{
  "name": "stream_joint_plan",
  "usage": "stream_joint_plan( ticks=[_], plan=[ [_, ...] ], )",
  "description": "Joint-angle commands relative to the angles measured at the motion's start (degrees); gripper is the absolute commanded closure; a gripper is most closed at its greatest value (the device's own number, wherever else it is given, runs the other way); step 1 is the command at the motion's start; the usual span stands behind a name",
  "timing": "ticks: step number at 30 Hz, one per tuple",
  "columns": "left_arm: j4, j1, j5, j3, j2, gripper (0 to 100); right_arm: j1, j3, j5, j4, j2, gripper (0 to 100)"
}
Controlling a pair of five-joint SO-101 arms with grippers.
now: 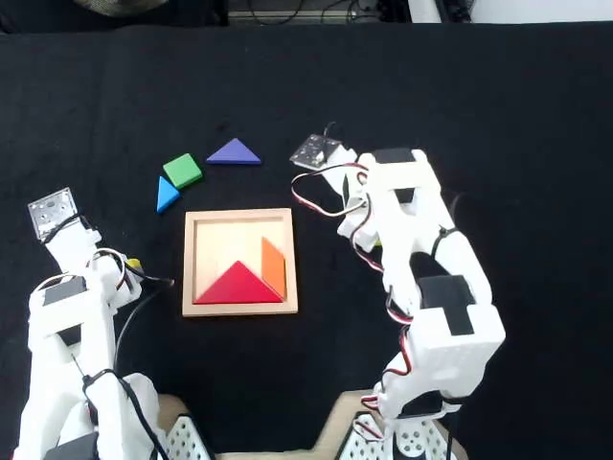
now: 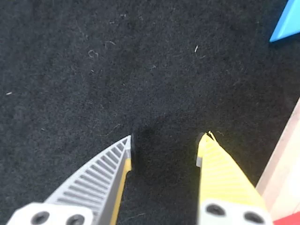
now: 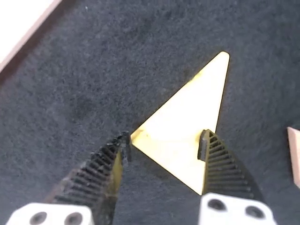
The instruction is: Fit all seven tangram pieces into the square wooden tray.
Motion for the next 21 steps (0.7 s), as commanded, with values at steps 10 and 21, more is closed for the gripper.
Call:
stream_joint_plan(
  ticks=[10, 21],
  plan=[
    [0.0, 0.7, 0.2, -2.7, -1.0, 77, 1.6, -5.4, 3.2, 4.7, 6.3, 67.3],
    [0.0, 0.7, 0.2, -2.5, -1.0, 77, 1.8, -7.1, 4.1, 7.0, 6.7, 73.6]
  ],
)
